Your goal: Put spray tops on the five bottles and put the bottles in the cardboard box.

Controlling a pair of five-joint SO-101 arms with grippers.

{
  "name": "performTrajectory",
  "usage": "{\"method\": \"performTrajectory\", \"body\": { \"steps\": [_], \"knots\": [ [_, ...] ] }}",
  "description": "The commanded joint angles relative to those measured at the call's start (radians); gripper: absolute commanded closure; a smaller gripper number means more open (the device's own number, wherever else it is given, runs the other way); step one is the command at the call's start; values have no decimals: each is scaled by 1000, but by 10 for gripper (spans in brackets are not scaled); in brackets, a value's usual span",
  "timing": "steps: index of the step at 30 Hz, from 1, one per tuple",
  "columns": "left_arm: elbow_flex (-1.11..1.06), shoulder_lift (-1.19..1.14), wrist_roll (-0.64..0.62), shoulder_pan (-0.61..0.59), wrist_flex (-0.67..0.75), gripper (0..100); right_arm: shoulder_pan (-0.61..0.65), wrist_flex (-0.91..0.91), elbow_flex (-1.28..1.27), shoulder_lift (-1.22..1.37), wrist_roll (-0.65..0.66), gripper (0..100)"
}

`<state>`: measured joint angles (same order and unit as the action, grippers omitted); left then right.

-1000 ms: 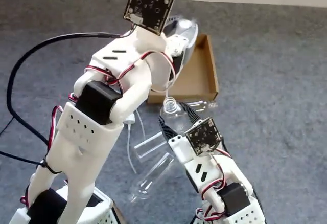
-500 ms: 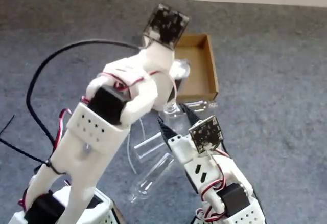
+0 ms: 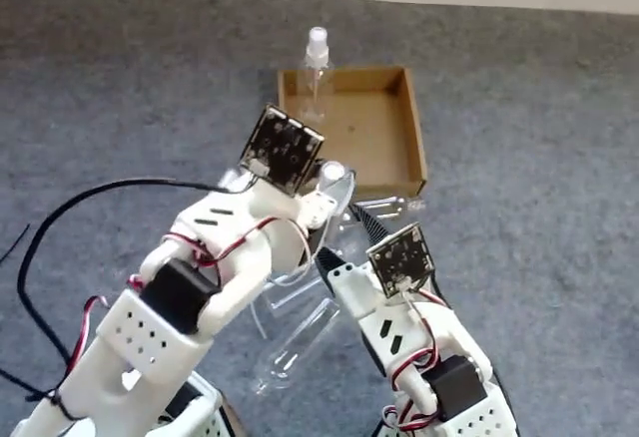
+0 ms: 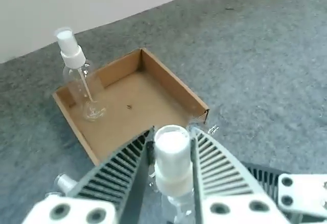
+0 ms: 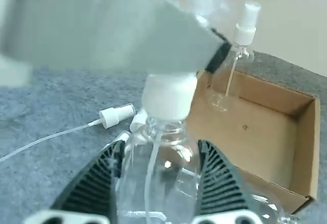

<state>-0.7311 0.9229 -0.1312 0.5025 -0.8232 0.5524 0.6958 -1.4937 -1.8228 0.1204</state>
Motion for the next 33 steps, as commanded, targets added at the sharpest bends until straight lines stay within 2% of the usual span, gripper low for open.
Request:
{"method": "performTrajectory", "body": {
  "steps": [1, 5, 9, 13, 18, 23, 28, 33],
  "knots": [
    [-18, 5, 2, 8, 6, 869, -25, -7, 21, -13, -8, 995],
    [-4, 10, 2, 2, 9, 877, -25, -7, 21, -13, -8, 995],
    [97, 13, 2, 1, 3, 877, -25, -7, 21, -13, -8, 995],
    [193, 7, 2, 4, -58, 873, -27, -7, 21, -13, -8, 995],
    [249, 5, 15, -4, -127, 784, -27, -7, 19, -13, -6, 995],
    [223, -16, 80, -81, -117, 868, -27, -7, 21, -13, -6, 995],
    [213, -51, 80, -116, -117, 873, -27, -7, 21, -13, -6, 995],
    [205, -58, 81, -93, -124, 873, -27, -7, 21, -13, -6, 995]
  ]
}}
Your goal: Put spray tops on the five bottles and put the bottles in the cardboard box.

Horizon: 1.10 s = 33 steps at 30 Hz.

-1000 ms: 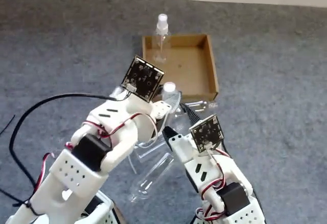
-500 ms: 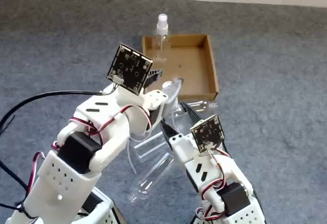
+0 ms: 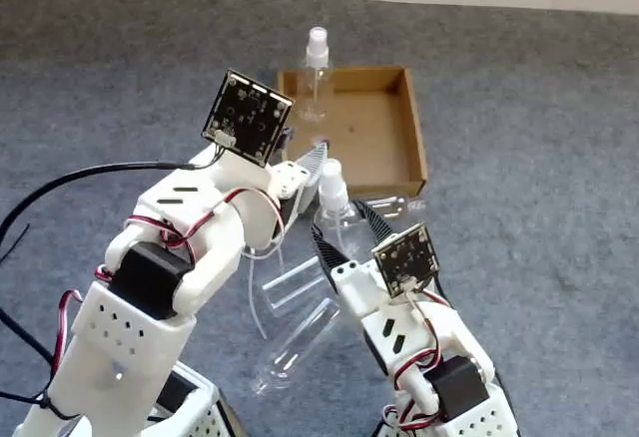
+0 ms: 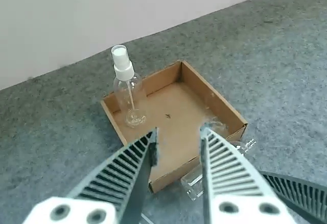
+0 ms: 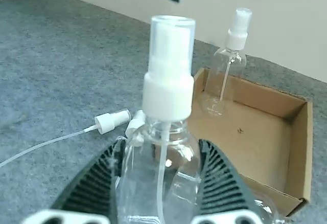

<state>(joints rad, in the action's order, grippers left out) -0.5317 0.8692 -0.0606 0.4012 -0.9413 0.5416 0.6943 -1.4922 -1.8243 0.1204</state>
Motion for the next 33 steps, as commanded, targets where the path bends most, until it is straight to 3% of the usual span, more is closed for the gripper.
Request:
{"method": "performTrajectory", "body": {
  "steps": [1, 8, 13, 19, 25, 33],
  "knots": [
    [-10, -2, 14, 16, -6, 873, -16, -5, 19, -12, -6, 995],
    [-142, -4, 81, 71, 0, 875, -16, -4, 19, -12, -5, 995],
    [-113, 4, 81, 61, -5, 873, -15, -1, 16, -12, -2, 995],
    [22, 4, 155, -4, -17, 806, -13, 1, 12, -12, 89, 995],
    [79, 8, 155, -131, -101, 805, -16, -1, 18, -13, 126, 992],
    [-156, 263, 155, -173, -84, 805, -94, -131, 18, 5, 97, 995]
  ]
}}
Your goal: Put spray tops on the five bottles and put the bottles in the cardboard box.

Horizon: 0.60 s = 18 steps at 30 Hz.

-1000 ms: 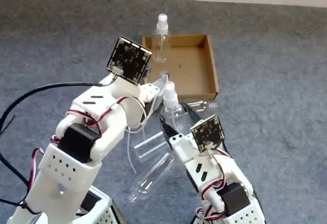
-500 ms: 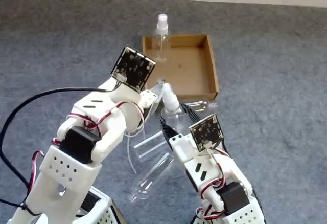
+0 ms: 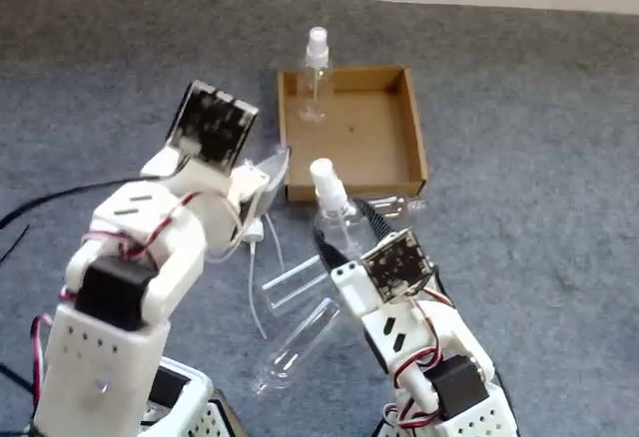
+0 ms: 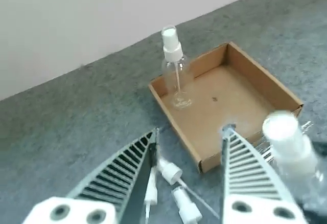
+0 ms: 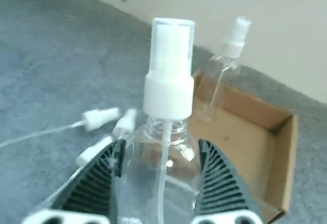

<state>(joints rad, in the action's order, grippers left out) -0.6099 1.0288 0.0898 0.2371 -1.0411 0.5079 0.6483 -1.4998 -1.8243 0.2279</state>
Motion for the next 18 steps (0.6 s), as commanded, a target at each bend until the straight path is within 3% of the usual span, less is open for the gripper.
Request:
{"method": "performTrajectory", "body": {
  "steps": [1, 9, 18],
  "knots": [
    [-124, 134, 5, -8, 15, 805, -79, -116, 33, 28, -11, 995],
    [-493, 257, 3, -5, 164, 800, -71, -216, 444, 618, -54, 995],
    [-576, 420, 3, 22, 180, 758, 76, -105, 877, 1153, -135, 992]
  ]
}}
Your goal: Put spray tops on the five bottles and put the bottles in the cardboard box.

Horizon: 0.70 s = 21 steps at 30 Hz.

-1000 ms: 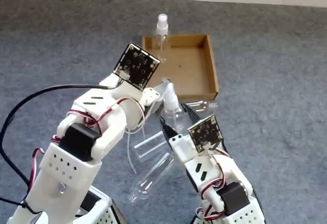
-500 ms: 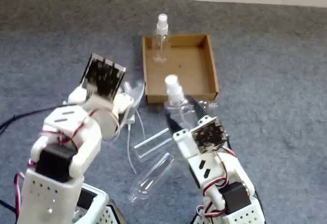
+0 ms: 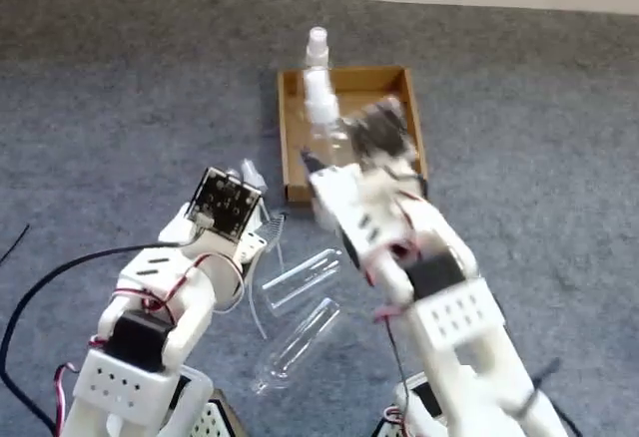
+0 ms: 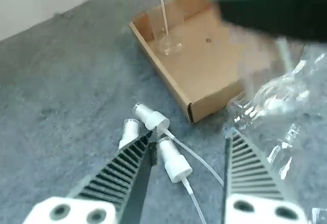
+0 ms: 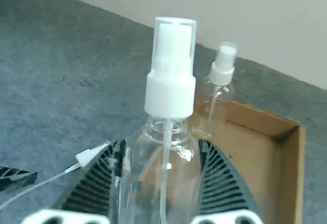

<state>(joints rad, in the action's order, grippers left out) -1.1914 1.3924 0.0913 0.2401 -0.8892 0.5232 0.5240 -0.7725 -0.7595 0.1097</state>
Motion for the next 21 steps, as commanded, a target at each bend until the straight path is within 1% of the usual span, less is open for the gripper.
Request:
{"method": "performTrajectory", "body": {
  "steps": [1, 7, 12, 17, 21],
  "knots": [
    [4, 77, 2, 24, 23, 748, 84, 21, 182, 113, -18, 994],
    [-33, 102, 2, 25, 11, 748, 150, 36, 228, 148, -18, 994],
    [-96, 50, 6, 1, 140, 748, 173, 202, 236, 147, -18, 994],
    [-96, -44, 6, -67, 227, 748, 171, 229, 232, 77, -18, 994],
    [-94, -105, 6, -71, 258, 748, 171, 231, 225, -4, -14, 995]
  ]
}}
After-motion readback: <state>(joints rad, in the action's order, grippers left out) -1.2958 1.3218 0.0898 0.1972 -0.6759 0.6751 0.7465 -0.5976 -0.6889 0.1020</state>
